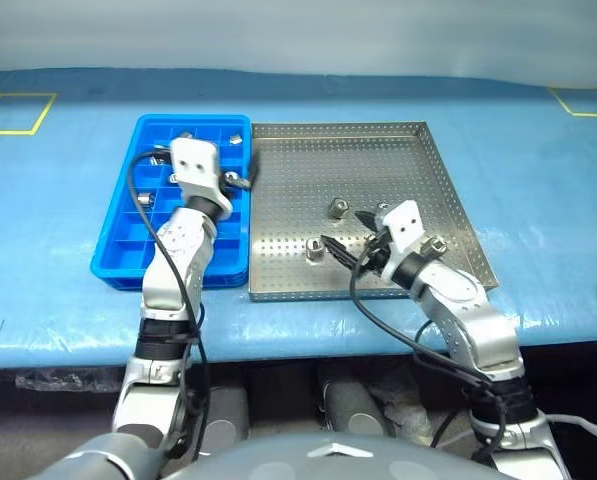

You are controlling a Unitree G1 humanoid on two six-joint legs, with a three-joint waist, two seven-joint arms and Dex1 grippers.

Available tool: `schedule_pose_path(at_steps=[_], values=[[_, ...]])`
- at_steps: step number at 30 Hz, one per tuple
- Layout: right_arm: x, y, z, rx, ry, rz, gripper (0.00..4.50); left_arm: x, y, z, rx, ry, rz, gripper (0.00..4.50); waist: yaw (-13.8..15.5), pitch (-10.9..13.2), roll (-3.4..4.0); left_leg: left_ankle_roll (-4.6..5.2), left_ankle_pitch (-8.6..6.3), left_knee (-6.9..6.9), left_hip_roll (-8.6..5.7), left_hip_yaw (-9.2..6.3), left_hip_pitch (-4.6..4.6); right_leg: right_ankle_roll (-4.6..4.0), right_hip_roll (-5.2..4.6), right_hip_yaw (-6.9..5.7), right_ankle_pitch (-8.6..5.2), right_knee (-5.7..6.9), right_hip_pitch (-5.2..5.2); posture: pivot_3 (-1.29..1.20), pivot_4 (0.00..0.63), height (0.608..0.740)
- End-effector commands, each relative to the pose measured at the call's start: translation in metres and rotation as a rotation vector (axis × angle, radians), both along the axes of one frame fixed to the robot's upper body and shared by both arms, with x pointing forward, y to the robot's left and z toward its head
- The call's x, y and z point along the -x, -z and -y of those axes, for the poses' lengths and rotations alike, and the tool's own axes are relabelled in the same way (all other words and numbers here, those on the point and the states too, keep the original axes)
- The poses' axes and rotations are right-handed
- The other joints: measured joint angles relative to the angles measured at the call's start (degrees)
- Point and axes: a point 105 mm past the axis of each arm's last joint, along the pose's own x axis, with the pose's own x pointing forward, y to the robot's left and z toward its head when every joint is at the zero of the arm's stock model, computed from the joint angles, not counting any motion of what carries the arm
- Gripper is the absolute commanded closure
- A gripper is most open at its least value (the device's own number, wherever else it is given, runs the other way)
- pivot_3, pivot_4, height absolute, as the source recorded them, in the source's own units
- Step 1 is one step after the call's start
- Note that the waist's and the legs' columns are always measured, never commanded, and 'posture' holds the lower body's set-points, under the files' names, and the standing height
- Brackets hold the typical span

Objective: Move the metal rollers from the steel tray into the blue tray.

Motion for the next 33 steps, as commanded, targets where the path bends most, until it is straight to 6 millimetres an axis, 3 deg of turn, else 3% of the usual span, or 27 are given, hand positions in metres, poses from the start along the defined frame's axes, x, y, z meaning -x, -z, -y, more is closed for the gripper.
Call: schedule_pose_path(at_steps=[1,5,9,15,22,30,33], values=[[0.005,-0.009,0.010,0.021,0.036,0.036,0.00,0.010,0.008,0.026,-0.016,0.125,-0.050,0.02,-0.8,0.0,-0.01,0.01,0.00,0.02,0.00,0.01,0.00,0.00,0.00,0.02,0.00,0.00,0.00,-0.12,0.150,0.740],[0.007,-0.013,0.019,0.015,0.064,0.039,0.00,0.020,0.024,0.046,-0.037,0.218,-0.138,0.02,-2.6,0.0,0.03,0.01,0.00,0.11,0.01,0.06,0.06,-0.05,0.04,0.10,-0.03,0.16,0.00,-0.15,0.150,0.740],[0.006,-0.014,0.025,0.028,0.076,0.040,0.00,0.014,0.053,0.041,-0.097,0.126,-0.279,0.02,-3.8,0.0,0.05,0.02,0.00,0.19,0.01,0.07,0.10,-0.07,0.06,0.17,-0.05,0.19,0.05,-0.15,0.150,0.740],[0.004,-0.016,0.025,0.032,0.072,0.049,0.00,0.014,0.063,0.035,-0.095,0.082,-0.372,0.02,-4.4,0.0,0.04,0.02,0.00,0.21,-0.01,0.07,0.06,-0.04,0.07,0.21,-0.03,0.18,0.03,-0.14,0.150,0.740],[0.006,-0.012,0.023,0.027,0.072,0.037,0.00,0.024,0.066,0.044,-0.114,0.166,-0.404,0.02,-4.4,0.0,0.04,0.03,0.00,0.19,-0.01,0.07,0.05,-0.04,0.06,0.21,-0.03,0.16,0.01,-0.14,0.150,0.740],[0.007,-0.011,0.023,0.022,0.081,0.035,0.00,0.031,0.084,0.044,-0.259,0.199,-0.447,0.02,-4.4,0.0,0.05,0.03,0.00,0.20,-0.01,0.08,0.05,-0.05,0.06,0.22,-0.04,0.16,0.01,-0.15,0.150,0.740],[0.007,-0.011,0.023,0.019,0.084,0.036,0.00,0.031,0.087,0.043,-0.271,0.190,-0.449,0.61,-4.5,0.0,0.08,0.03,0.00,0.19,-0.01,0.08,0.07,-0.07,0.06,0.23,-0.05,0.17,0.02,-0.15,0.150,0.740]])
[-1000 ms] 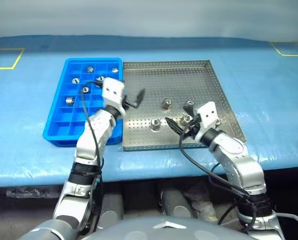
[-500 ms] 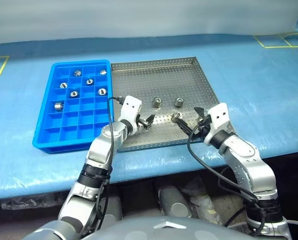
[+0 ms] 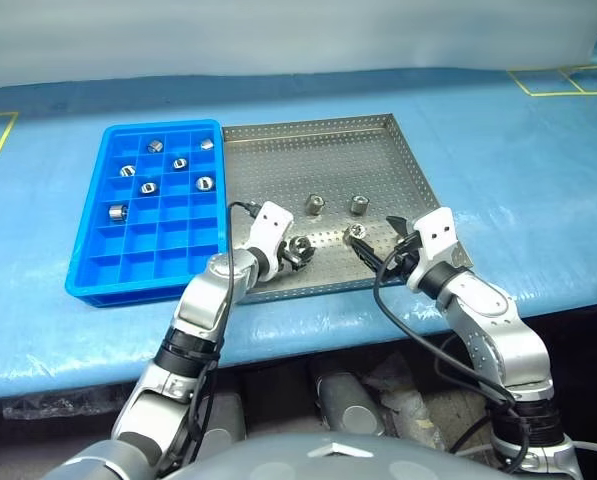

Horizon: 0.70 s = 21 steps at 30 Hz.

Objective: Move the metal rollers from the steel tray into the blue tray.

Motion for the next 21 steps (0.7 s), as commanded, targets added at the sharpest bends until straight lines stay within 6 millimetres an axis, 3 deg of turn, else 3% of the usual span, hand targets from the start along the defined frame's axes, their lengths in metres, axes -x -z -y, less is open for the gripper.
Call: schedule_pose_path(at_steps=[1,7,12,17,21], values=[[0.000,-0.012,-0.001,-0.010,-0.002,0.050,0.00,0.001,-0.001,0.002,-0.006,0.002,0.007,0.87,0.0,0.0,0.00,0.00,0.00,0.00,0.00,0.00,0.00,0.00,0.00,0.00,0.00,0.00,0.00,-0.15,0.150,0.740],[-0.001,-0.009,-0.004,-0.009,-0.008,0.043,0.00,-0.005,-0.011,-0.002,0.038,-0.059,0.070,2.75,0.1,0.0,0.00,0.00,0.00,0.00,-0.01,0.00,-0.03,0.01,-0.02,0.00,0.00,-0.02,-0.01,-0.15,0.150,0.740],[-0.002,-0.008,-0.009,-0.013,-0.032,0.036,0.00,-0.008,-0.032,-0.006,0.128,-0.110,0.172,2.75,0.2,0.0,0.00,0.00,0.00,-0.02,0.00,0.00,-0.03,0.01,-0.01,0.01,0.01,-0.01,-0.03,-0.09,0.150,0.740],[-0.008,-0.008,-0.018,-0.017,-0.070,0.036,0.00,-0.023,-0.065,-0.033,0.197,-0.336,0.357,2.75,1.4,0.0,-0.02,0.00,0.00,0.00,-0.02,0.02,-0.04,0.02,-0.03,0.02,0.01,-0.02,-0.02,-0.04,0.150,0.740],[-0.012,-0.006,-0.027,-0.011,-0.121,0.025,0.00,-0.023,-0.095,-0.059,0.255,-0.530,0.516,2.75,2.6,0.0,-0.03,0.01,0.00,-0.01,-0.01,0.01,-0.03,0.09,-0.01,0.02,0.06,-0.02,-0.02,0.03,0.150,0.740]])
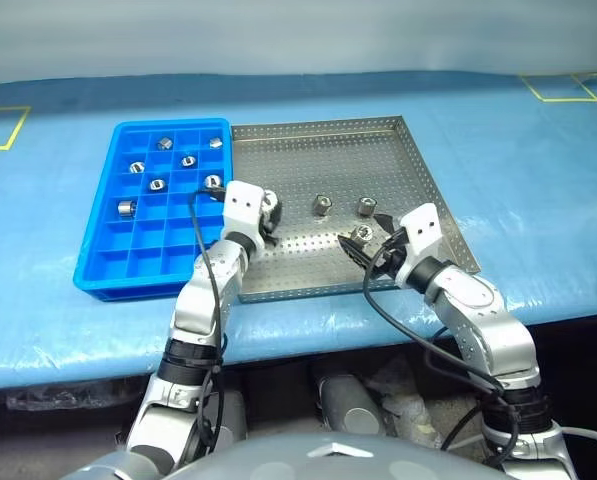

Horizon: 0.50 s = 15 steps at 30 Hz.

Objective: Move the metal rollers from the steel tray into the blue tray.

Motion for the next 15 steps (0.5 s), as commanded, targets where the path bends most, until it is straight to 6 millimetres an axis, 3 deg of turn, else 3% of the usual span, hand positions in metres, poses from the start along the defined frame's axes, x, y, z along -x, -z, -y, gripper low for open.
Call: schedule_pose_path(at_steps=[1,6,15], values=[[-0.005,-0.009,-0.010,-0.004,-0.056,0.040,0.00,0.002,-0.044,-0.026,0.042,-0.200,0.199,2.75,0.9,0.0,0.00,0.00,0.00,0.00,0.00,-0.01,-0.01,0.02,-0.01,-0.01,0.01,0.00,0.00,0.04,0.150,0.740],[-0.013,-0.012,-0.025,-0.006,-0.133,0.042,0.00,0.014,-0.044,-0.065,0.026,-0.557,0.223,2.75,3.3,0.0,-0.04,0.01,0.00,-0.01,-0.03,-0.05,0.00,0.08,-0.01,-0.04,0.05,-0.03,0.02,0.12,0.150,0.740],[-0.023,-0.011,-0.051,-0.001,-0.261,0.031,0.00,0.048,-0.013,-0.095,0.122,-0.826,0.050,2.75,8.1,0.0,-0.08,0.03,-0.02,-0.01,-0.04,-0.10,-0.07,0.06,-0.05,-0.12,0.05,-0.10,0.01,0.28,0.150,0.740]])
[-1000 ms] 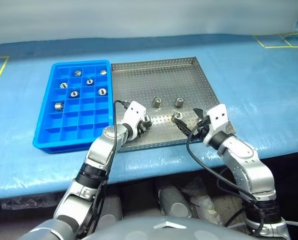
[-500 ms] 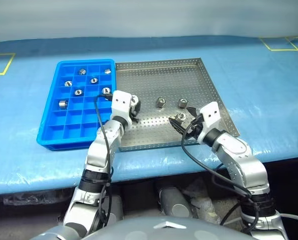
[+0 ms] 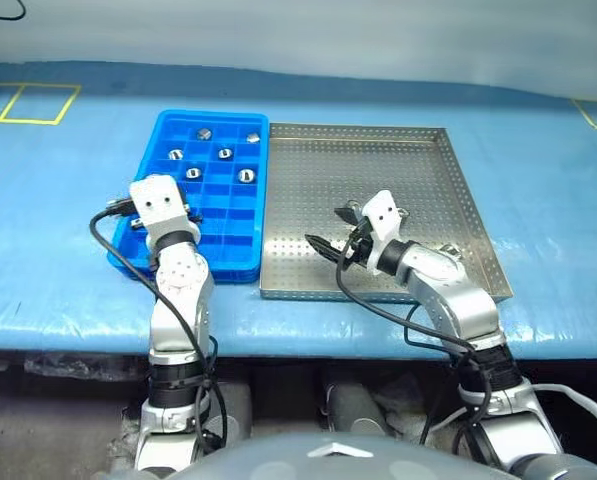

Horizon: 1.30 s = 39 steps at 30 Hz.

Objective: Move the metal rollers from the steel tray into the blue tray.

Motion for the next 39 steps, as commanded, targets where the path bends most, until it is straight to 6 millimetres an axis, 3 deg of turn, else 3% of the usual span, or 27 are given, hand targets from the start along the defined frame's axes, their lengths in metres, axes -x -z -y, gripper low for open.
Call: schedule_pose_path(at_steps=[1,10,17,29,35,39], values=[[-0.004,-0.012,-0.009,-0.010,-0.046,0.052,0.00,0.018,0.015,0.011,0.187,-0.064,-0.040,2.75,1.0,0.0,0.00,0.00,0.00,-0.01,0.00,0.00,0.00,-0.02,-0.01,-0.01,-0.01,0.00,0.00,0.29,0.150,0.740],[-0.005,-0.011,-0.015,-0.008,-0.081,0.047,0.00,0.034,0.048,0.004,0.214,-0.094,-0.204,2.75,3.5,0.0,-0.02,0.00,0.00,0.03,0.00,0.02,0.02,-0.20,-0.01,-0.02,-0.12,-0.02,0.02,0.31,0.150,0.740],[-0.003,-0.008,-0.014,-0.010,-0.076,0.040,0.00,0.024,0.037,0.015,0.174,0.026,-0.180,2.75,4.0,0.0,0.01,0.00,0.00,0.01,0.01,0.02,0.02,-0.28,0.00,-0.04,-0.17,-0.02,0.01,0.29,0.150,0.740],[-0.002,-0.008,-0.011,-0.012,-0.058,0.042,0.00,0.015,0.048,0.028,0.196,0.165,-0.256,2.75,4.2,0.0,0.06,0.02,0.01,-0.03,-0.01,0.02,0.00,-0.31,-0.01,-0.02,-0.19,-0.09,0.01,0.27,0.150,0.740],[-0.003,-0.009,-0.008,-0.010,-0.042,0.047,0.00,0.018,0.047,0.015,0.198,0.056,-0.247,0.85,4.0,0.0,0.07,0.03,0.02,0.03,-0.02,0.02,0.01,-0.30,-0.02,0.00,-0.18,-0.08,0.04,0.25,0.150,0.740],[-0.003,-0.010,-0.006,-0.012,-0.032,0.051,0.00,0.013,0.038,0.016,0.157,0.081,-0.208,0.85,3.7,0.0,0.08,0.03,0.03,0.02,0.00,0.01,0.03,-0.31,0.00,-0.02,-0.19,-0.06,0.03,0.23,0.150,0.740]])
